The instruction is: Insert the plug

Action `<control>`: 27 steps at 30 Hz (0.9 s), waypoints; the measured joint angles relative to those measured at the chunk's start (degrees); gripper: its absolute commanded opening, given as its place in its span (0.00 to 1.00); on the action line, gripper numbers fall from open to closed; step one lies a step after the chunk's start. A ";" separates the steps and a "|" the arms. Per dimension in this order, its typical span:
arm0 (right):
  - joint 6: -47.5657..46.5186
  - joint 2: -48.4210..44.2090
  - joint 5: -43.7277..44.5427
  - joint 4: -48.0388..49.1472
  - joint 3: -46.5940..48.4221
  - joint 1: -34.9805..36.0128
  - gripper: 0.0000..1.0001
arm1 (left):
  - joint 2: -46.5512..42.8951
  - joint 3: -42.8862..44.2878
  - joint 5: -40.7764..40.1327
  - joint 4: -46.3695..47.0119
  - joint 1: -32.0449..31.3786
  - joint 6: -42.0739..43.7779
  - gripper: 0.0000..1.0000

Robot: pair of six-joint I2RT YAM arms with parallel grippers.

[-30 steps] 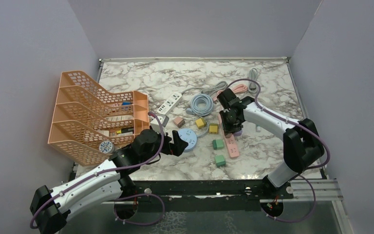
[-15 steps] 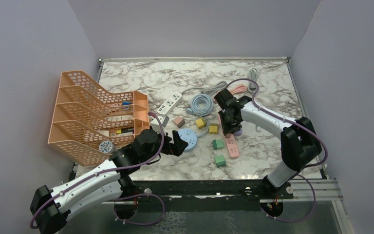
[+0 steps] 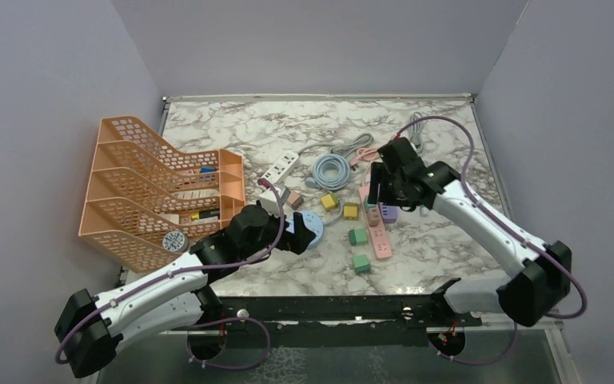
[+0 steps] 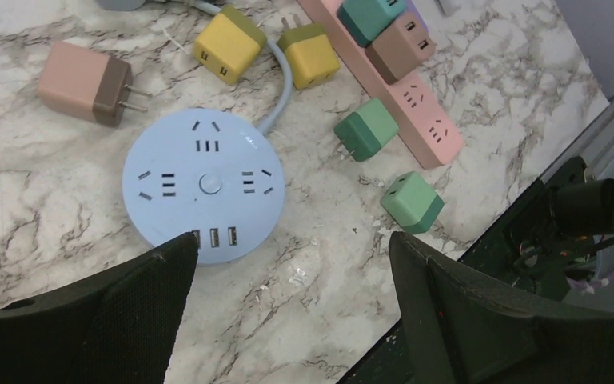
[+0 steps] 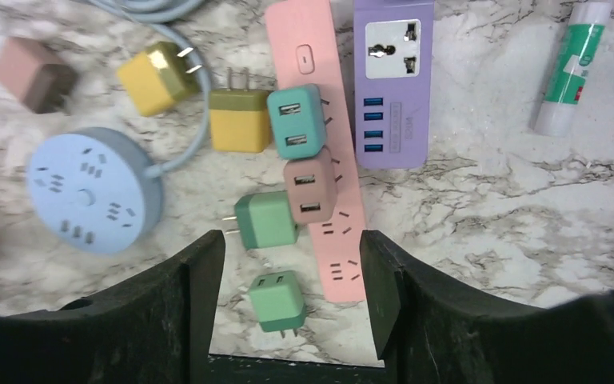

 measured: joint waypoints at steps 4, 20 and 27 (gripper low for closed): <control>2.97 -11.06 -1.22 1.92 -4.61 -0.07 0.57 | 5.95 2.43 5.33 2.67 -0.04 3.69 0.80; 23.96 -37.79 -9.64 4.20 -26.43 -0.07 0.47 | 37.64 19.67 19.85 9.55 -8.17 29.66 0.72; 29.20 -42.88 -7.30 2.54 -26.43 -0.07 0.47 | 48.52 26.14 19.85 8.92 -8.15 37.83 0.66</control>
